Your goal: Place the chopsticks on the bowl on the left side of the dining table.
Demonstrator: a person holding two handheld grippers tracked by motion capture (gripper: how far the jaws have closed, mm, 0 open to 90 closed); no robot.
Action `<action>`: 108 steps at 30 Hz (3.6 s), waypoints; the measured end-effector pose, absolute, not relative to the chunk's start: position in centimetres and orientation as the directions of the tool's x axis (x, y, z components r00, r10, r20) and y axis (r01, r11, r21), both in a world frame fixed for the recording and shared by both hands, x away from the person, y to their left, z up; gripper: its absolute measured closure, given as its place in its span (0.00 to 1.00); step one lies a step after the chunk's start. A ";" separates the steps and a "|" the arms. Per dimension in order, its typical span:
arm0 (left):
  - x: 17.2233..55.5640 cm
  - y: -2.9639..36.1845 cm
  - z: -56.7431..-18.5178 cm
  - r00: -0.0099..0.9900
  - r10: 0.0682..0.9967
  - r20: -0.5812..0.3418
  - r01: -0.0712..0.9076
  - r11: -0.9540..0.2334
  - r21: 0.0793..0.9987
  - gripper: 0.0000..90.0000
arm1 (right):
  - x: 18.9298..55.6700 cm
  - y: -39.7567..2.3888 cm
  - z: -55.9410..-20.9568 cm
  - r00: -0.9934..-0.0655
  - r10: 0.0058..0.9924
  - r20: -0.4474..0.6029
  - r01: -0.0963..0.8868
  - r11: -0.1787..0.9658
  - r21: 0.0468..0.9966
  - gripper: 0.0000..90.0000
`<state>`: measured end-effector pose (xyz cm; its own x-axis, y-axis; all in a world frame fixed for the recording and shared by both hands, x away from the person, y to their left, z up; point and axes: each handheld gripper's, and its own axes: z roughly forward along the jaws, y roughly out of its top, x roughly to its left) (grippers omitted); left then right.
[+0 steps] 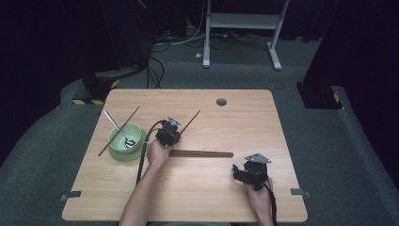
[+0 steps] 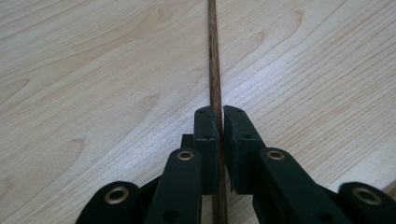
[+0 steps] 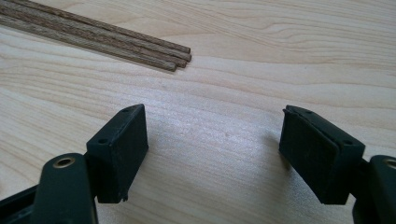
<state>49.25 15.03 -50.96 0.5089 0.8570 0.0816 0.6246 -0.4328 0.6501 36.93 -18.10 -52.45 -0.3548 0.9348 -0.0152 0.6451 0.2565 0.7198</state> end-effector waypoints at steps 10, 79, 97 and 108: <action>49.2 15.5 -51.0 0.522 0.847 0.100 0.609 -0.452 0.651 0.93 | 36.9 -18.1 -52.4 -0.355 0.935 -0.015 0.645 0.257 0.720 0.26; 46.5 15.5 -47.5 0.594 0.804 -0.017 0.544 -0.386 0.745 0.94 | 36.9 -18.1 -52.4 -0.353 0.935 -0.015 0.645 0.255 0.720 0.25; 44.6 18.8 -45.2 0.567 0.824 0.009 0.524 -0.369 0.767 0.93 | 36.9 -18.1 -52.4 -0.353 0.935 -0.015 0.646 0.256 0.720 0.25; 44.1 20.2 -44.4 0.555 0.832 0.010 0.522 -0.358 0.774 0.93 | 36.9 -18.1 -52.4 -0.352 0.936 -0.015 0.646 0.255 0.719 0.25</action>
<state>44.05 20.17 -44.41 0.5548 0.8319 0.0100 0.5222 -0.3575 0.7743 36.92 -18.06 -52.45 -0.3522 0.9358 -0.0153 0.6462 0.2549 0.7193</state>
